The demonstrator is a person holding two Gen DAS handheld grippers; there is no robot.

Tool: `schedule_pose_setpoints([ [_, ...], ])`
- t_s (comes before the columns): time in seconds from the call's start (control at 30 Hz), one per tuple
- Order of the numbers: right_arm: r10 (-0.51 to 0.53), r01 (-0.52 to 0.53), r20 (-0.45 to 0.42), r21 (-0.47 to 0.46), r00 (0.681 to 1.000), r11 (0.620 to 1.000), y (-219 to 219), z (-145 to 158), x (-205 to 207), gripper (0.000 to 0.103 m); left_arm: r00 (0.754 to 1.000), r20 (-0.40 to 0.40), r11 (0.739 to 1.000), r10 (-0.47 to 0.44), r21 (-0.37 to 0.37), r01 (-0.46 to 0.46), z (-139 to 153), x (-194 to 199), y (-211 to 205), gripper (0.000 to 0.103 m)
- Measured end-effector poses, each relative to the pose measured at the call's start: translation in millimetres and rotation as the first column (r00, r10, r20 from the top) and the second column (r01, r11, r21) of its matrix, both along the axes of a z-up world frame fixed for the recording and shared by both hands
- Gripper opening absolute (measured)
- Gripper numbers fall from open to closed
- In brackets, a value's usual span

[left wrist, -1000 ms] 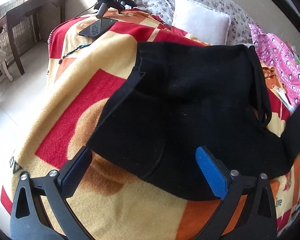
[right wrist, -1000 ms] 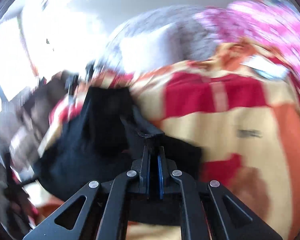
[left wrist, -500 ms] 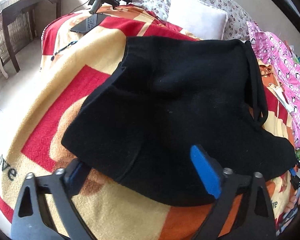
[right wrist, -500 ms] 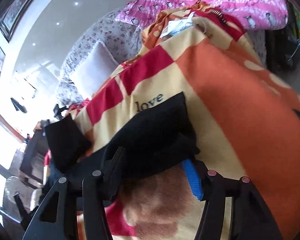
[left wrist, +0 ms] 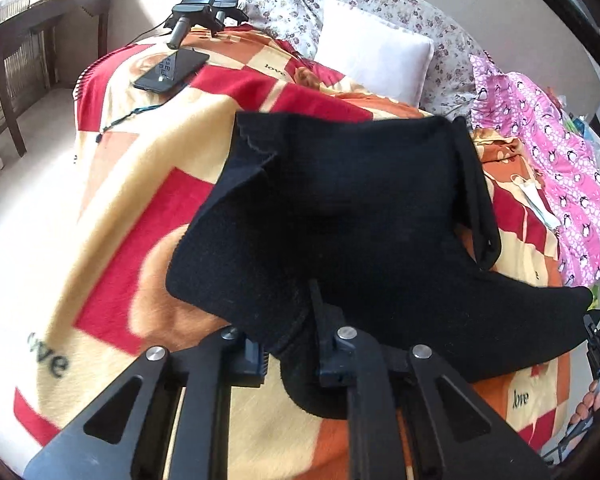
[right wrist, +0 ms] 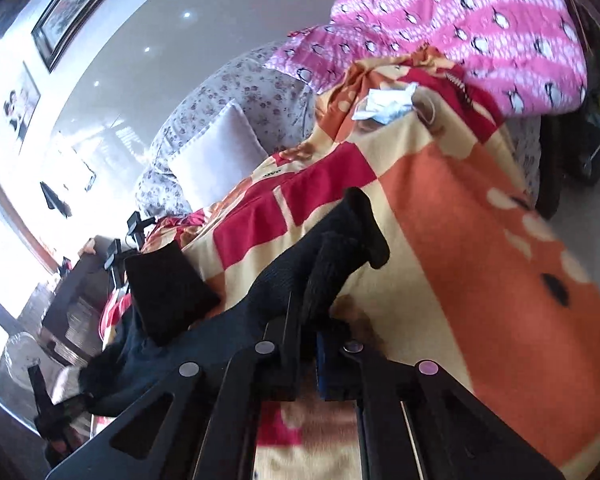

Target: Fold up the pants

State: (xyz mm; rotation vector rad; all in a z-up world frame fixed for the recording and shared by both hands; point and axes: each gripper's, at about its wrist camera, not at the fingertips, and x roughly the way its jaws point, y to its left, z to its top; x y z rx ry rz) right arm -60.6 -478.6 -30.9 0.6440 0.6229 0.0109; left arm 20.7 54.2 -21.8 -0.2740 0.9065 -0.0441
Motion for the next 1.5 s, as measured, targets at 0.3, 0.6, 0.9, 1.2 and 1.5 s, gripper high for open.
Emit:
schedule_pose_setpoints([
  [0.3, -0.029, -0.03, -0.276, -0.209, 0.961, 0.977, 17, -40, 12, 0.025, 0.997, -0.081, 0.996, 0.011, 0.094, -0.003, -29, -7, 2, 0.028],
  [0.6, 0.0, -0.04, -0.156, -0.256, 0.988, 0.966, 38, 8, 9, 0.053, 0.999, -0.013, 0.977, 0.031, 0.212, -0.028, 3, -22, 12, 0.05],
  [0.9, 0.381, -0.385, -0.076, -0.316, 0.921, 0.867, 195, 32, 91, 0.057, 0.991, 0.114, 0.96, 0.063, 0.266, -0.091, 46, -30, 22, 0.067],
  [1.2, 0.483, -0.504, -0.15, -0.313, 0.863, 0.805, 271, 4, 194, 0.004, 0.998, 0.061, 0.981, -0.022, 0.193, 0.01, 19, 19, -14, 0.07],
  [1.5, 0.256, -0.239, 0.045, -0.232, 0.966, 0.943, 136, 52, 145, 0.004, 1.0, 0.003, 0.998, -0.019, 0.052, 0.018, -11, 54, -22, 0.075],
])
